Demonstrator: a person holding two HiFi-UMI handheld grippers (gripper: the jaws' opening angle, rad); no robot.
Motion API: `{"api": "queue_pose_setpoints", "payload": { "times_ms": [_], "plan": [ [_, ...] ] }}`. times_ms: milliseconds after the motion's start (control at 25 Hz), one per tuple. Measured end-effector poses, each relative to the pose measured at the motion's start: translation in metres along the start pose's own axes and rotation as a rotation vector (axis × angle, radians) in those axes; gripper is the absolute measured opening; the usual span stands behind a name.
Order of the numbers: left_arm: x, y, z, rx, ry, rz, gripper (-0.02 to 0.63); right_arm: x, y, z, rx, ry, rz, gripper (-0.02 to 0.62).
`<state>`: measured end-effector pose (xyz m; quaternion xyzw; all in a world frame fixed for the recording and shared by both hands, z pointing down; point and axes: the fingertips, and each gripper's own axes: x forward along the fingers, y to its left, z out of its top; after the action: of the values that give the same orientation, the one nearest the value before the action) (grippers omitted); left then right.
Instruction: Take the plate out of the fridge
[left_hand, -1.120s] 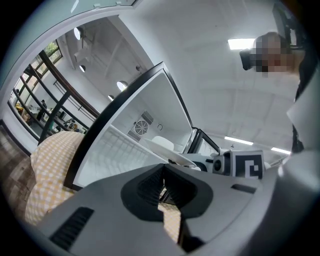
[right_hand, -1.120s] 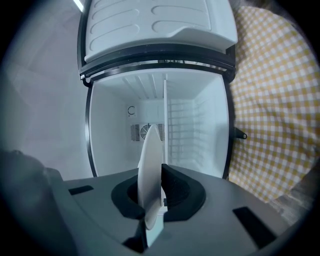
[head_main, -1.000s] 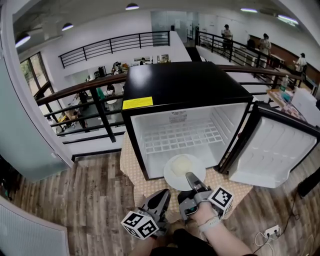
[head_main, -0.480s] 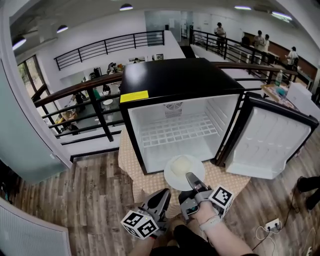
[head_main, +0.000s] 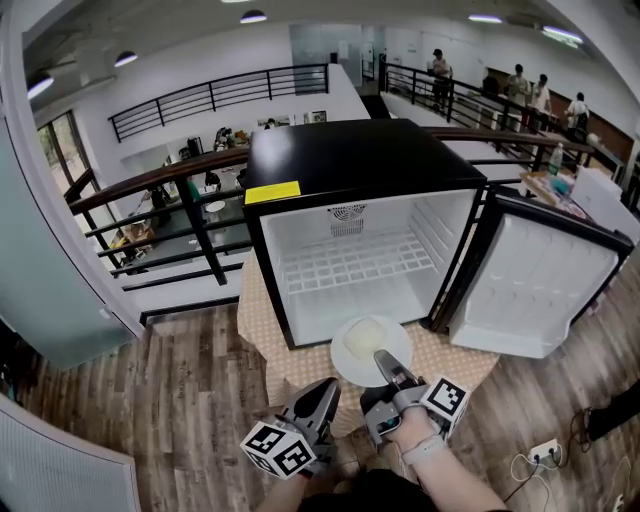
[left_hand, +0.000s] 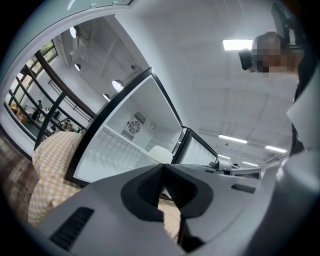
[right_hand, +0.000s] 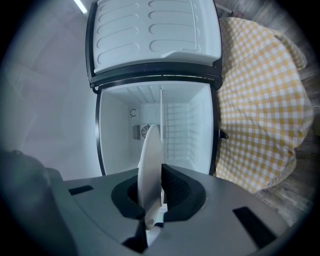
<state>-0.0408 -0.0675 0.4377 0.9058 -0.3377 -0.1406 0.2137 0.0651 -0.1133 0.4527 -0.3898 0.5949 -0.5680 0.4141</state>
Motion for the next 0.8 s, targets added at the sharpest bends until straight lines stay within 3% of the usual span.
{"api": "queue_pose_setpoints", "payload": {
  "times_ms": [800],
  "plan": [
    [0.024,0.015,0.012,0.007,-0.053,0.105,0.008,0.019,-0.002,0.02,-0.015,0.121,0.015,0.04]
  ]
}}
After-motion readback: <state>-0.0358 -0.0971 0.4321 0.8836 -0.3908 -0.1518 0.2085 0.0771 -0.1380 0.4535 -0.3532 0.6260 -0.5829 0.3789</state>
